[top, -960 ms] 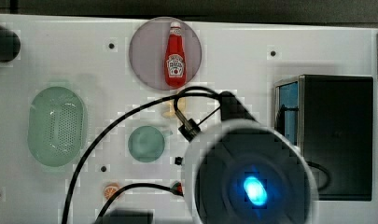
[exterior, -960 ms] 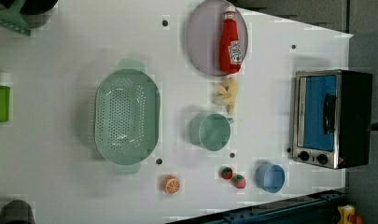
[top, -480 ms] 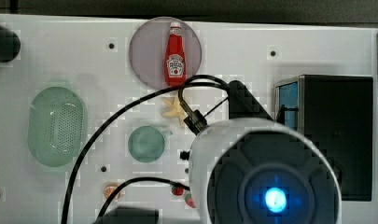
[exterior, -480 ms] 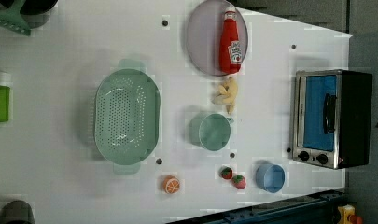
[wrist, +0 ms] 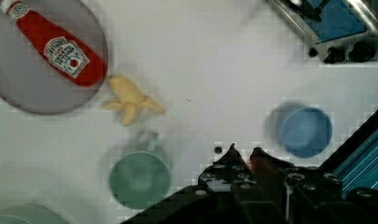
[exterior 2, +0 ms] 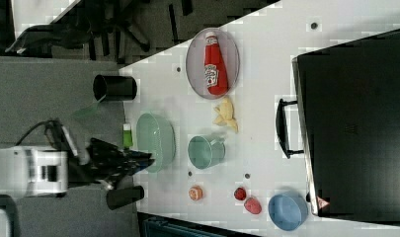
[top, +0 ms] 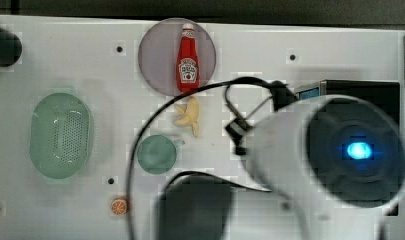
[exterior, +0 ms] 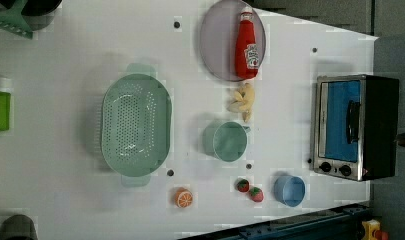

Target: Flap open oven.

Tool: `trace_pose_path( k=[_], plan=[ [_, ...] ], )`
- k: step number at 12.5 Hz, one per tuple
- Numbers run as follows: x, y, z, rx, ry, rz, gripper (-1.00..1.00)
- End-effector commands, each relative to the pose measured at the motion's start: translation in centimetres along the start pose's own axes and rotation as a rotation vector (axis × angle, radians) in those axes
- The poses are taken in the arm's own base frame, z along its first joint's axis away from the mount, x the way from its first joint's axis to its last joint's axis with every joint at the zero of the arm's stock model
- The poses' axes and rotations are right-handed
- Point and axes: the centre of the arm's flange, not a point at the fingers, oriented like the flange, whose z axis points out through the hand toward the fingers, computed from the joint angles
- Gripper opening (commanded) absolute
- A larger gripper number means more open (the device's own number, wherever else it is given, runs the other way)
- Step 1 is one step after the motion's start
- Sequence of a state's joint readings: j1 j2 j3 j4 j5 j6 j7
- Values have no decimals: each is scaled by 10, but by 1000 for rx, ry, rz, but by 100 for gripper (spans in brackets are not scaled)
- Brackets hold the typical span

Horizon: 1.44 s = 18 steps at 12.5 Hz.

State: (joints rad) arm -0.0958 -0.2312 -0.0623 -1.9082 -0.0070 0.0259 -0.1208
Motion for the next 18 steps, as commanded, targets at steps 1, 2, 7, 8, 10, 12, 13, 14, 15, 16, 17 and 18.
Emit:
trace_pose_path(
  k=[1, 2, 7, 8, 10, 12, 13, 14, 15, 16, 17, 18],
  plan=[
    [40, 32, 31, -12, -6, -278, -65],
    [53, 39, 43, -9, 9, -366, -65],
    [105, 83, 112, -18, 108, -640, -65],
    [112, 92, 128, -17, 121, -654, -65],
    [127, 106, 157, -26, 168, -702, -65],
    [140, 114, 179, -41, 223, -757, -65],
    [146, 117, 189, -49, 241, -754, -65],
    [150, 119, 200, -58, 241, -748, -65],
    [153, 121, 213, -66, 217, -743, -65],
    [154, 122, 226, -73, 193, -742, -65],
    [156, 121, 236, -80, 178, -742, -65],
    [157, 120, 244, -86, 170, -744, -65]
  ],
)
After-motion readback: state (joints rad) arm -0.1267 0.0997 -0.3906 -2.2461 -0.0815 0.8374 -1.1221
